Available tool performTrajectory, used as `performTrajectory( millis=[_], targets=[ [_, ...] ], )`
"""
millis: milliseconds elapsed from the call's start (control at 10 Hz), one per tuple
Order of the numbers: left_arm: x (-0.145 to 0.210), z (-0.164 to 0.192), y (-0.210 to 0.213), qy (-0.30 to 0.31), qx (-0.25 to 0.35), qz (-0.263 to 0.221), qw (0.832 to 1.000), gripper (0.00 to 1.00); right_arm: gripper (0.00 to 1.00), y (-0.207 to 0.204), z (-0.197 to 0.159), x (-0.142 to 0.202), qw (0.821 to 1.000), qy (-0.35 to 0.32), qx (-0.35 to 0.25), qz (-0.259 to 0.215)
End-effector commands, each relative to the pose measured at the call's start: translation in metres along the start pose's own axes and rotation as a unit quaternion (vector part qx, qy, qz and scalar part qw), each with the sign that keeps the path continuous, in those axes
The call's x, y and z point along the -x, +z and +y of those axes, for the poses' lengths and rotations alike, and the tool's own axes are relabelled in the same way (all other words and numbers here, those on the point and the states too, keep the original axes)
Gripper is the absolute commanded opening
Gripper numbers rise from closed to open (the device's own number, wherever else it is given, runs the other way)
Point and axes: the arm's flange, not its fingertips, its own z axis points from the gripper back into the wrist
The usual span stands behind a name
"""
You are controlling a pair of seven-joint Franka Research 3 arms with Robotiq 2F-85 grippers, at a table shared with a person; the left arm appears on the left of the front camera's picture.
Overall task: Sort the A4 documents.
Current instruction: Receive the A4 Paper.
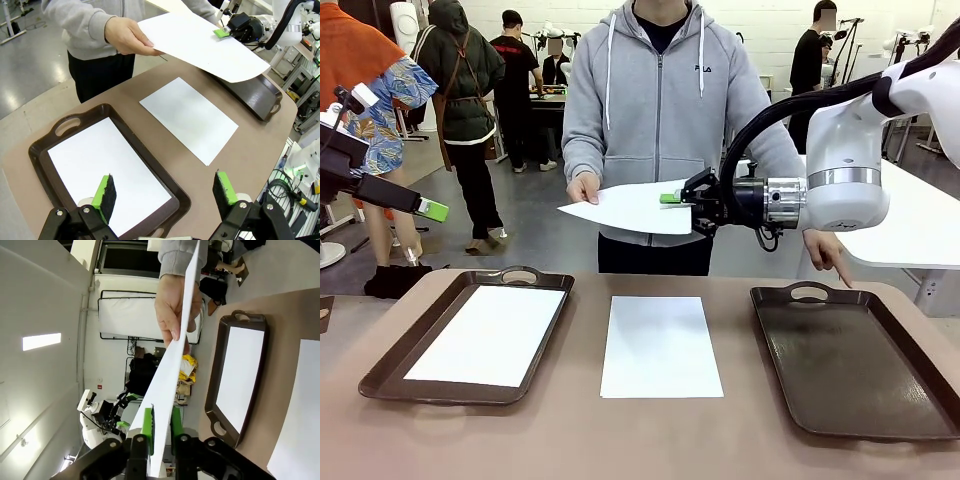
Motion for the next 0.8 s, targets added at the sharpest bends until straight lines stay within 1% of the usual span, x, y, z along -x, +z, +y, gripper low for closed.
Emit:
performTrajectory(
  millis=[0,500,600,700],
  targets=[
    [0.0,0.0001,-0.0002,-0.001,-0.001,-0.001,1.0,1.0,0.01,-0.0014,-0.001,-0.0077,1.0,-0.007,-0.017,-0.005],
    [0.0,0.0001,-0.0002,-0.001,-0.001,-0.001,1.0,1.0,0.0,0.0012,-0.0057,-0.0067,1.0,-0.015,-0.008,0.0],
    [0.0,0.0001,-0.0002,-0.001,-0.001,-0.001,1.0,1.0,0.0,-0.0004,-0.0017,-0.005,1.0,-0.002,-0.01,0.017],
    [0.0,0.0001,-0.0002,-0.001,-0.001,-0.001,1.0,1.0,0.0,0.0016,-0.0041,-0.0013,1.0,-0.004,0.001,-0.001]
  ],
)
